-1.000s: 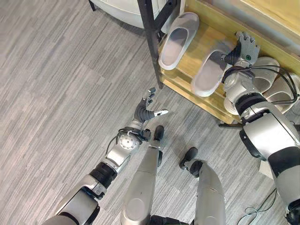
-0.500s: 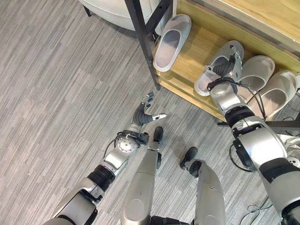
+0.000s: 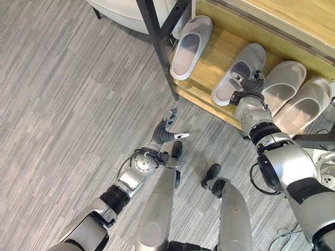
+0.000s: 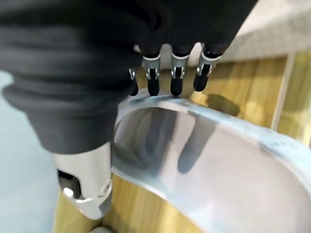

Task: Arrange the slippers neatly on the shoe rack.

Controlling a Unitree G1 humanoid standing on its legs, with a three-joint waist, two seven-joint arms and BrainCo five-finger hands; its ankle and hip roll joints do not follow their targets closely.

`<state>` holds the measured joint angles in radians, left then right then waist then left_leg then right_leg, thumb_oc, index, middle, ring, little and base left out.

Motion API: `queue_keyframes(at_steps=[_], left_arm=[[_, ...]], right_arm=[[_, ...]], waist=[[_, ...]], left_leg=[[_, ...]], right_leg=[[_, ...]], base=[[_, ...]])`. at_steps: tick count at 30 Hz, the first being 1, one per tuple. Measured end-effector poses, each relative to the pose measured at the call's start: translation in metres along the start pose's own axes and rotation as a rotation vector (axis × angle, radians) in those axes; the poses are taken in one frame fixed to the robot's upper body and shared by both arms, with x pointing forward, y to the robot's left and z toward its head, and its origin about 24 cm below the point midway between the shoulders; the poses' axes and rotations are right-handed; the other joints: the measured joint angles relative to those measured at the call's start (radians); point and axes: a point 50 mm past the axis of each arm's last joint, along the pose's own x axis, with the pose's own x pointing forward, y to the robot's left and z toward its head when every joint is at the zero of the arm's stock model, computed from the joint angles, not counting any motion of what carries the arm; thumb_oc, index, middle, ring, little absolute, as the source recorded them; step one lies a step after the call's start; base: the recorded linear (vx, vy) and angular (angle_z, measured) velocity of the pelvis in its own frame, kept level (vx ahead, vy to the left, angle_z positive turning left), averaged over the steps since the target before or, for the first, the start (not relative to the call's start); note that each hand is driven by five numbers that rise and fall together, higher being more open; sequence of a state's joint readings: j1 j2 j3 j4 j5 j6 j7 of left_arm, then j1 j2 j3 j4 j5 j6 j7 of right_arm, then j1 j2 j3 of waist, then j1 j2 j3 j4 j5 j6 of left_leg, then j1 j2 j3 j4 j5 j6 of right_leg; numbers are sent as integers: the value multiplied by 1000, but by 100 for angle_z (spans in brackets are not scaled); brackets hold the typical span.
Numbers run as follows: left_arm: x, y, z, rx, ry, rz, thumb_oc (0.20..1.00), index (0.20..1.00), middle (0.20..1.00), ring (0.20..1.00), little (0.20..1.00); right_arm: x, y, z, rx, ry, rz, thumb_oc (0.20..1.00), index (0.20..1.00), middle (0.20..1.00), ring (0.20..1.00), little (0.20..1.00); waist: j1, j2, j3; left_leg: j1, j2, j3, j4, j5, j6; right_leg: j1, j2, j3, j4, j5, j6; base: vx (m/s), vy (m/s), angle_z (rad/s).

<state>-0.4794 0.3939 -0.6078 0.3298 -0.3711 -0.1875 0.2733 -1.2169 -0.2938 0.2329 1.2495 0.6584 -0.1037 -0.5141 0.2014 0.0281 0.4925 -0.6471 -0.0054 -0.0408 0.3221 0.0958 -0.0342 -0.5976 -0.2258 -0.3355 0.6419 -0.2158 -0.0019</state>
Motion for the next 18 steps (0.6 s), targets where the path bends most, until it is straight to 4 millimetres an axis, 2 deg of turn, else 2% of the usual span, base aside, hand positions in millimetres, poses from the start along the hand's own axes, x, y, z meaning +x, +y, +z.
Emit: queue_keyframes(at_steps=[1, 3, 5, 7, 8, 9, 10, 16, 18], left_arm=[[0, 0, 0, 1, 0, -2, 1000, 1000, 1000, 1000, 1000], [0, -1, -1, 2, 8, -11, 1000, 1000, 1000, 1000, 1000], [0, -1, -2, 1, 9, -13, 1000, 1000, 1000, 1000, 1000], [1, -1, -2, 4, 14, -24, 1000, 1000, 1000, 1000, 1000], [0, -3, -3, 8, 17, -39, 1000, 1000, 1000, 1000, 1000], [0, -3, -4, 10, 20, -46, 1000, 1000, 1000, 1000, 1000], [0, -4, -4, 12, 21, -49, 1000, 1000, 1000, 1000, 1000], [-1, -2, -6, 19, 30, -47, 1000, 1000, 1000, 1000, 1000], [-2, -1, -13, 26, 56, -39, 1000, 1000, 1000, 1000, 1000]], right_arm=[[0, 1, 0, 15, 7, 14, 1000, 1000, 1000, 1000, 1000], [-2, 9, 1, 66, 13, 70, 1000, 1000, 1000, 1000, 1000], [-3, 13, 5, 93, 10, 86, 1000, 1000, 1000, 1000, 1000], [-3, 21, 23, 117, -21, 121, 1000, 1000, 1000, 1000, 1000], [-2, 23, 40, 118, -62, 128, 1000, 1000, 1000, 1000, 1000], [0, 21, 49, 110, -90, 127, 1000, 1000, 1000, 1000, 1000], [1, 18, 51, 107, -97, 122, 1000, 1000, 1000, 1000, 1000], [2, 14, 44, 108, -90, 122, 1000, 1000, 1000, 1000, 1000], [-4, 14, 23, 117, -86, 161, 1000, 1000, 1000, 1000, 1000]], waist=[[4, 4, -2], [21, 19, -11], [32, 21, -12], [39, 21, -12], [52, 22, -12], [53, 22, -12], [52, 22, -12], [44, 22, -12], [32, 22, -12]], left_leg=[[-3, -1, -5, -1, -12, -1], [-10, -1, -11, -4, -1, -5], [-13, -1, -16, -7, 2, -4], [-15, -3, -30, -14, 9, -8], [-15, -4, -33, -15, 10, -9], [-15, -7, -35, -15, 11, -9], [-14, -10, -37, -15, 12, -9], [11, -12, -37, -21, 13, -8], [29, -12, -31, -24, 20, -5]], right_leg=[[-2, 0, -1, 2, -12, 10], [-5, 0, -11, 0, -11, 2], [-3, 1, -19, 2, -11, 1], [0, 2, -29, -1, -15, 0], [2, 1, -33, -1, -17, -1], [4, -4, -38, 1, -17, 0], [6, -6, -39, 3, -18, 1], [25, -10, -37, 1, -19, 1], [37, -10, -34, -3, -17, -1]], base=[[12, -30, 12], [15, -32, 11], [17, -28, 8], [23, -20, 15], [21, -16, 17], [9, -6, 11], [6, -6, 9], [-41, 5, 1], [-87, -5, -7]])
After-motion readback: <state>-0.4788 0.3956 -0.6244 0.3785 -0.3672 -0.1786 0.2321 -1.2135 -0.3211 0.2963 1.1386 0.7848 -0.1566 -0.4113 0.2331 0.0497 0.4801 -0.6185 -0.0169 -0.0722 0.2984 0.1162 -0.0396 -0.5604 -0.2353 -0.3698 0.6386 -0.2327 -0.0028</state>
